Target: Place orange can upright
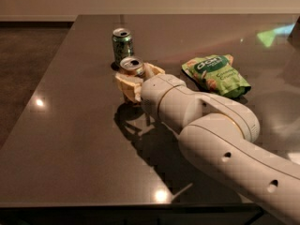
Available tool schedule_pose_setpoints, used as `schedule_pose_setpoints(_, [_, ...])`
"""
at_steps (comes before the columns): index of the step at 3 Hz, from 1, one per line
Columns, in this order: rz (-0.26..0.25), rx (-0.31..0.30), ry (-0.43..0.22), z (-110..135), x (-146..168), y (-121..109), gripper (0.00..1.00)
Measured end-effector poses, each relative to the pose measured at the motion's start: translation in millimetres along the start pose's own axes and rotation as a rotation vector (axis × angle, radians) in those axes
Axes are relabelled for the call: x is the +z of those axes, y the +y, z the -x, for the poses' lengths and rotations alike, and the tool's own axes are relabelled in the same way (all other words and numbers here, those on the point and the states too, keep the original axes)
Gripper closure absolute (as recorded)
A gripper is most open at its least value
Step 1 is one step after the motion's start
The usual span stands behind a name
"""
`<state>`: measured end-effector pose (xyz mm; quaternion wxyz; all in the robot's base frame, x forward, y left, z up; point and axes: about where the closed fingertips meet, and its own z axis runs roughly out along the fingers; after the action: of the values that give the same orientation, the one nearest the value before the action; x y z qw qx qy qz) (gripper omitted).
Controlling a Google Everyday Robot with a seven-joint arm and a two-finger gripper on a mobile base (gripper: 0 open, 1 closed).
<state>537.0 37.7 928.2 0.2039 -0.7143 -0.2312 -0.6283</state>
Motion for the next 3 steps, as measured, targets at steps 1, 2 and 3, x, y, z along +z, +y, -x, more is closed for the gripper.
schedule_pose_setpoints(1, [0.011, 0.020, 0.002, 5.7, -2.0, 4.6, 0.60])
schedule_pose_setpoints(2, [0.019, 0.041, 0.003, 10.5, -2.4, 7.0, 0.36])
schedule_pose_setpoints(3, [0.027, 0.055, 0.006, 14.3, -2.4, 8.4, 0.12])
